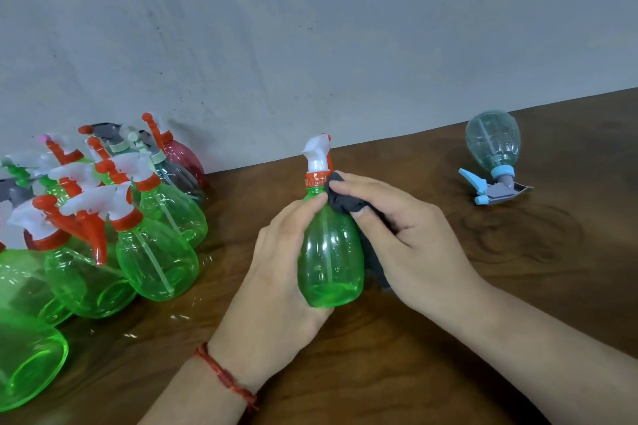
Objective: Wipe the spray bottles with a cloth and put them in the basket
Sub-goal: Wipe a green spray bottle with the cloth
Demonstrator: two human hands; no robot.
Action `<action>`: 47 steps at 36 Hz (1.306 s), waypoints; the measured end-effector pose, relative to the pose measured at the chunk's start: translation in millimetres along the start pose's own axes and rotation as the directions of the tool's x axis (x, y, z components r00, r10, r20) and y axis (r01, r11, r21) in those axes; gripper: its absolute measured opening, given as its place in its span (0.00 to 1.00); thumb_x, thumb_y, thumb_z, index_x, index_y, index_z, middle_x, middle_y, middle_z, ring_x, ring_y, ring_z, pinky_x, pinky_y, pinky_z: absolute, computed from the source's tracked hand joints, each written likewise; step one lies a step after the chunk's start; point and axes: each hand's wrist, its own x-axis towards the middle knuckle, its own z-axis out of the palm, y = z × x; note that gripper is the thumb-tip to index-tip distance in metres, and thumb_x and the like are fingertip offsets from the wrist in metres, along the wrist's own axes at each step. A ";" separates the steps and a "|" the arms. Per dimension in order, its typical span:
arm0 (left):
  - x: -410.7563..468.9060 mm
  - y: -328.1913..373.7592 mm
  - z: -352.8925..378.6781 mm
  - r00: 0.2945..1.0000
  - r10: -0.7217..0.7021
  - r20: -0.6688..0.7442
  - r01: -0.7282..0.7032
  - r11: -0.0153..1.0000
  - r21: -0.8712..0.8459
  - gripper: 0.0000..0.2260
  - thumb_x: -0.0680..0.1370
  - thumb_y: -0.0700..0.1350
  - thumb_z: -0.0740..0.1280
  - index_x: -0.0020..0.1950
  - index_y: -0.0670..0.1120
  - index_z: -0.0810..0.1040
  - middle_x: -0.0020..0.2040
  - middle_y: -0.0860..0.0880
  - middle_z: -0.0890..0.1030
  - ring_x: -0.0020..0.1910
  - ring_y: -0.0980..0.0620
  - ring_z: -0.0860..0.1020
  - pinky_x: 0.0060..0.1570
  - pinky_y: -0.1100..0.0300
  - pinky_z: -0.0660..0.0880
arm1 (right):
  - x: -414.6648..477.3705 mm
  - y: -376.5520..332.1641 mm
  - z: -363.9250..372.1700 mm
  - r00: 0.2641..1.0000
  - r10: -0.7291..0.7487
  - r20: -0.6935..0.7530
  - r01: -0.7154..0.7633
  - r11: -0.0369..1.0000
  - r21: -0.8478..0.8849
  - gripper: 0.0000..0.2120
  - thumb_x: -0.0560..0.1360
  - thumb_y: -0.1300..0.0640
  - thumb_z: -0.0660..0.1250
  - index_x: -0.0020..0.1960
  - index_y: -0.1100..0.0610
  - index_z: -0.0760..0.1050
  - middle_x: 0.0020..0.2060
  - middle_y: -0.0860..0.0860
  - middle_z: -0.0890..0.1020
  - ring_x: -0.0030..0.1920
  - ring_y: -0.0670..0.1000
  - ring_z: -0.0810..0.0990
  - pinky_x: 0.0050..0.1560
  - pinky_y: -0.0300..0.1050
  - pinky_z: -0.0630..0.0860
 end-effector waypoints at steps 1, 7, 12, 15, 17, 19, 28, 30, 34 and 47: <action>0.2 -0.7 0.3 1.000 0.005 -0.015 -0.005 1.000 0.018 0.46 0.72 0.44 0.84 0.84 0.51 0.61 0.80 0.56 0.67 0.78 0.50 0.69 0.77 0.56 0.67 | -1.6 -0.2 1.0 1.000 -0.025 0.013 0.025 0.998 -0.050 0.20 0.84 0.67 0.64 0.69 0.51 0.82 0.69 0.40 0.80 0.71 0.38 0.75 0.72 0.37 0.72; -1.4 -4.9 1.0 0.982 -0.156 -0.102 0.147 0.985 -0.091 0.48 0.69 0.45 0.86 0.83 0.53 0.63 0.77 0.55 0.71 0.76 0.51 0.72 0.74 0.56 0.71 | -5.2 -0.3 4.3 0.992 -0.071 0.104 0.090 0.979 -0.185 0.21 0.84 0.68 0.63 0.70 0.50 0.81 0.71 0.40 0.79 0.71 0.35 0.74 0.72 0.33 0.70; 1.7 -10.4 -7.3 0.909 -0.374 -0.184 0.297 0.892 -0.342 0.50 0.65 0.41 0.87 0.78 0.62 0.65 0.68 0.52 0.80 0.64 0.51 0.82 0.62 0.58 0.80 | -10.8 -3.3 9.8 0.969 -0.125 0.214 0.176 0.954 -0.242 0.22 0.84 0.66 0.62 0.71 0.48 0.80 0.73 0.39 0.76 0.73 0.36 0.72 0.73 0.34 0.70; 3.8 -12.8 -10.3 0.882 -0.434 -0.185 0.324 0.842 -0.431 0.50 0.64 0.37 0.87 0.78 0.62 0.65 0.64 0.52 0.82 0.60 0.53 0.84 0.57 0.62 0.81 | -11.9 -6.4 10.7 0.956 -0.130 0.261 0.201 0.943 -0.266 0.22 0.84 0.63 0.60 0.72 0.46 0.79 0.74 0.38 0.75 0.74 0.37 0.72 0.73 0.34 0.69; 4.7 -12.5 -9.3 0.872 -0.454 -0.183 0.336 0.828 -0.449 0.50 0.64 0.37 0.87 0.78 0.61 0.66 0.65 0.53 0.82 0.61 0.54 0.84 0.57 0.63 0.81 | -11.9 -7.5 10.1 0.952 -0.116 0.283 0.199 0.937 -0.286 0.22 0.85 0.62 0.60 0.73 0.45 0.78 0.75 0.38 0.74 0.74 0.37 0.71 0.74 0.34 0.69; 5.1 -11.5 -8.1 0.873 -0.455 -0.175 0.337 0.822 -0.458 0.49 0.64 0.38 0.87 0.78 0.60 0.67 0.66 0.52 0.81 0.61 0.55 0.83 0.57 0.66 0.80 | -11.8 -8.2 9.3 0.951 -0.113 0.288 0.200 0.935 -0.294 0.22 0.85 0.63 0.60 0.73 0.44 0.78 0.75 0.38 0.74 0.75 0.37 0.71 0.74 0.34 0.69; 2.7 -4.5 -3.6 0.982 -0.181 -0.061 0.165 0.966 -0.197 0.49 0.67 0.41 0.87 0.83 0.54 0.64 0.76 0.54 0.71 0.75 0.53 0.73 0.73 0.59 0.72 | -3.8 -8.6 6.1 0.997 0.003 0.079 0.006 0.994 -0.110 0.21 0.84 0.67 0.62 0.70 0.49 0.81 0.69 0.38 0.79 0.69 0.33 0.75 0.70 0.32 0.72; 2.9 -1.0 -2.8 0.992 -0.123 -0.017 0.119 0.983 -0.139 0.49 0.68 0.41 0.86 0.83 0.53 0.64 0.75 0.53 0.70 0.75 0.54 0.72 0.72 0.66 0.69 | -1.8 -9.0 3.1 0.995 0.077 0.059 -0.072 0.994 -0.076 0.20 0.85 0.65 0.62 0.69 0.47 0.82 0.58 0.32 0.83 0.57 0.30 0.80 0.58 0.27 0.76; 2.8 7.2 -2.4 0.996 -0.080 0.027 0.083 0.990 -0.112 0.50 0.69 0.44 0.86 0.84 0.52 0.62 0.76 0.54 0.70 0.76 0.56 0.71 0.71 0.71 0.66 | 2.9 -6.3 -3.2 0.987 0.152 0.060 -0.149 0.988 -0.043 0.18 0.86 0.63 0.60 0.67 0.45 0.82 0.40 0.30 0.84 0.41 0.33 0.83 0.41 0.27 0.75; 0.9 12.4 -2.3 0.991 -0.132 0.024 0.134 0.947 -0.293 0.49 0.69 0.45 0.84 0.83 0.57 0.60 0.76 0.61 0.72 0.73 0.55 0.76 0.70 0.64 0.74 | 9.6 -3.3 -9.2 0.994 0.111 -0.003 -0.111 0.992 0.060 0.17 0.85 0.64 0.63 0.66 0.49 0.82 0.57 0.38 0.85 0.62 0.42 0.83 0.65 0.44 0.79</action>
